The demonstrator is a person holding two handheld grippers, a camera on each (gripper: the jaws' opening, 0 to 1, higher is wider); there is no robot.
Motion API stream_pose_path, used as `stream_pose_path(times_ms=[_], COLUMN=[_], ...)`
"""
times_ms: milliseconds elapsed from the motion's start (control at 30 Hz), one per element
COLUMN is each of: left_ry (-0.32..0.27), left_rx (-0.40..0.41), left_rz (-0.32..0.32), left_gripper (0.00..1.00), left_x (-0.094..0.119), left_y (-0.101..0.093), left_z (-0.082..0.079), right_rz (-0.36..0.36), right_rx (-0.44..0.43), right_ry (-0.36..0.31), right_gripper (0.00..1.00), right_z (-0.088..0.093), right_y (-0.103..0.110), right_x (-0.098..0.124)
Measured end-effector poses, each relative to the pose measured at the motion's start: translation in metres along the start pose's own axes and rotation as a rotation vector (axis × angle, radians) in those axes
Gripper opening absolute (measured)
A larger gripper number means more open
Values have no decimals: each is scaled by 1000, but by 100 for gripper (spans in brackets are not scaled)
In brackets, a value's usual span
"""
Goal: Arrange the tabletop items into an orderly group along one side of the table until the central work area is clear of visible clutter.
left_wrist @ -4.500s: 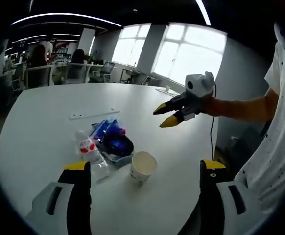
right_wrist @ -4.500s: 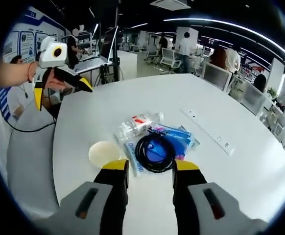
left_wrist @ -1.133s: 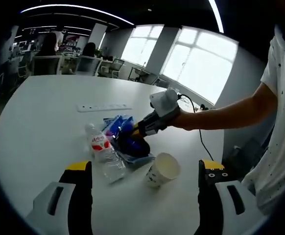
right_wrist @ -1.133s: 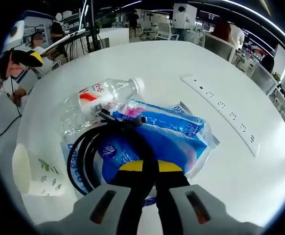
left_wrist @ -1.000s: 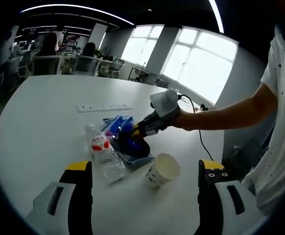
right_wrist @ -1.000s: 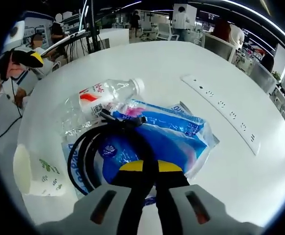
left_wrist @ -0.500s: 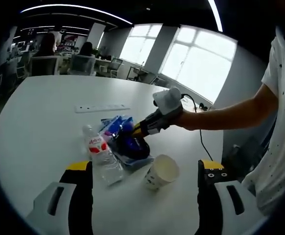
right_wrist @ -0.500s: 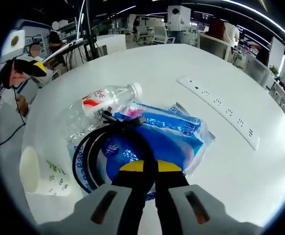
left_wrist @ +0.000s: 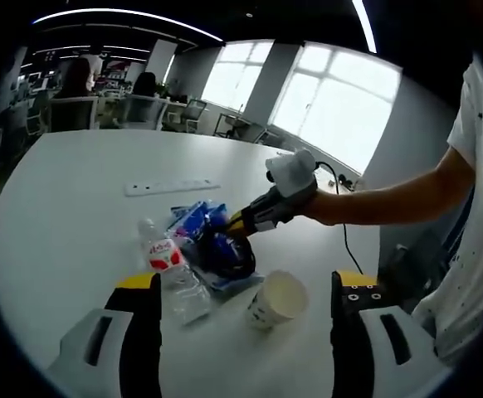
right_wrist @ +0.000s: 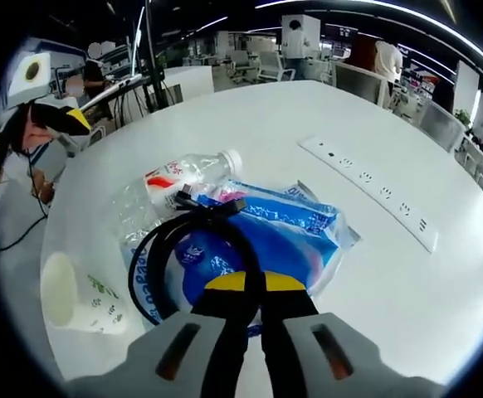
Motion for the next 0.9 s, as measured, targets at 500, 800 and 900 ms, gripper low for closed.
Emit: stream_pose_path(times_ms=[500,800,900], left_ry=[81,166,172], left_rx=[-9,49,89], left_rz=[-17,-57,-85], left_gripper=[68,54,50], left_x=[-48,-90,-100], left_y=[11,22,27], left_z=[-16,-14,-14], right_rz=[0,-1,-1], right_rx=[-18,-33,-33], right_ry=[-30,-38,-43], right_gripper=[1,1,1], right_z=[-1,2,2], right_y=[2,1,2], right_x=[6,7,8])
Point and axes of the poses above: the point that each gripper's makers call its tool centre point, and the gripper's own axes: x roughly backward along the fingers, y roughly to its left, z roughly out of its underside, the point moved 7 cm from there along x, roughly backward along the fingers, and after that the axes turned 13 degrees about z, right-handed, at the moved point
